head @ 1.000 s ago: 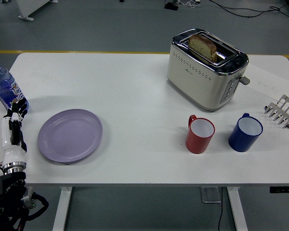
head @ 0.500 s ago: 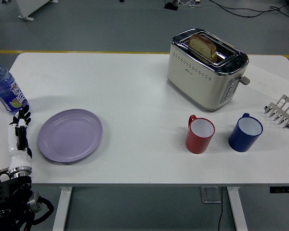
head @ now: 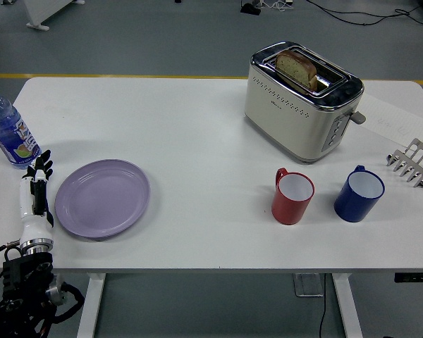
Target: Push plate across desktop
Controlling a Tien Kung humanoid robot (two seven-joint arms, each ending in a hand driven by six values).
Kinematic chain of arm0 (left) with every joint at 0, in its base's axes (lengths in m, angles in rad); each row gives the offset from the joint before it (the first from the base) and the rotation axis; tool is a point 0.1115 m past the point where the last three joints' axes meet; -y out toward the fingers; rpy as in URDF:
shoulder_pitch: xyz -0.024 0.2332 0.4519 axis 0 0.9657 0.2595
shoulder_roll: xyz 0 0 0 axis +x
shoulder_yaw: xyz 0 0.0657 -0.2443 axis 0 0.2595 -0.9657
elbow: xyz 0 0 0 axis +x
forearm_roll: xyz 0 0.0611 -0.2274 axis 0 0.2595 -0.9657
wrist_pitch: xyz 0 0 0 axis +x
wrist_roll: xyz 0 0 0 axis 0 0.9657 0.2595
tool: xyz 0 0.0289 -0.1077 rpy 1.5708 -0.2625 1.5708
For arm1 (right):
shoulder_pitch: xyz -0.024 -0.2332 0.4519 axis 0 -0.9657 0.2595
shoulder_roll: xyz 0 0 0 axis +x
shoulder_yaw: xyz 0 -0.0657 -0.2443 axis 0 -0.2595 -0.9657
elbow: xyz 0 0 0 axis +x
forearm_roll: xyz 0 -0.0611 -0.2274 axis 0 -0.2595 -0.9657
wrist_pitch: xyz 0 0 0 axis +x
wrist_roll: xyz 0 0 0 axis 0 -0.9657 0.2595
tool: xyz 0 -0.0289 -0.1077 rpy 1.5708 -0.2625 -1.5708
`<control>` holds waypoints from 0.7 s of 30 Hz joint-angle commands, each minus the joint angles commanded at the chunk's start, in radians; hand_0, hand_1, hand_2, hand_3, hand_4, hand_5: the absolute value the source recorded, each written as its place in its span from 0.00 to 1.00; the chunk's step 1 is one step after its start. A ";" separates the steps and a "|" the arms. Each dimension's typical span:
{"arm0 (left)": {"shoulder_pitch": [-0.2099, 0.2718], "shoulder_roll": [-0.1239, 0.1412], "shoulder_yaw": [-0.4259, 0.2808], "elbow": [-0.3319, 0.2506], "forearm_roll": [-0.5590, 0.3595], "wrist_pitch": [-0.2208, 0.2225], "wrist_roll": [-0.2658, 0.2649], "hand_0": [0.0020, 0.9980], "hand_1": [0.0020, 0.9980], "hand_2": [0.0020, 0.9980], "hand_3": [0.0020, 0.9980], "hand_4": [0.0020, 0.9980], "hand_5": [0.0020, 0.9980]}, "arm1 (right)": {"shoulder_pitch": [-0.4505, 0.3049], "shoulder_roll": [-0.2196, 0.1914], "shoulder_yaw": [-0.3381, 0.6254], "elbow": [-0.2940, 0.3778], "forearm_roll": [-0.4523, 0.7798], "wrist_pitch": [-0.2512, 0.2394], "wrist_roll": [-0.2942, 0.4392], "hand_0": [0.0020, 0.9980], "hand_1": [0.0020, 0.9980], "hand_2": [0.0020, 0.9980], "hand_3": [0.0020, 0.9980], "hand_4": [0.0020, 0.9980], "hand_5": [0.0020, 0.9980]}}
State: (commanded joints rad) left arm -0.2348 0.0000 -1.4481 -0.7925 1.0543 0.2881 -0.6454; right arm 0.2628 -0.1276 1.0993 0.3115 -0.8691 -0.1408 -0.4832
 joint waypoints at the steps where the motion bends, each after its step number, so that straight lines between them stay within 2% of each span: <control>1: -0.001 0.000 0.000 0.002 -0.001 0.000 0.000 0.88 0.89 0.91 0.78 0.55 1.00 | 0.000 0.000 0.000 0.000 0.001 0.000 0.000 0.62 0.58 0.65 0.59 0.31 0.39; 21: -0.021 0.000 0.058 0.022 -0.019 -0.009 0.000 0.87 0.89 0.90 0.77 0.54 1.00 | 0.002 0.002 0.001 0.001 -0.004 0.002 -0.003 0.62 0.58 0.65 0.59 0.31 0.39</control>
State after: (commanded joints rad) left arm -0.2555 0.0000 -1.3901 -0.7703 1.0356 0.2792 -0.6454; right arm 0.2649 -0.1254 1.0999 0.3121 -0.8729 -0.1388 -0.4859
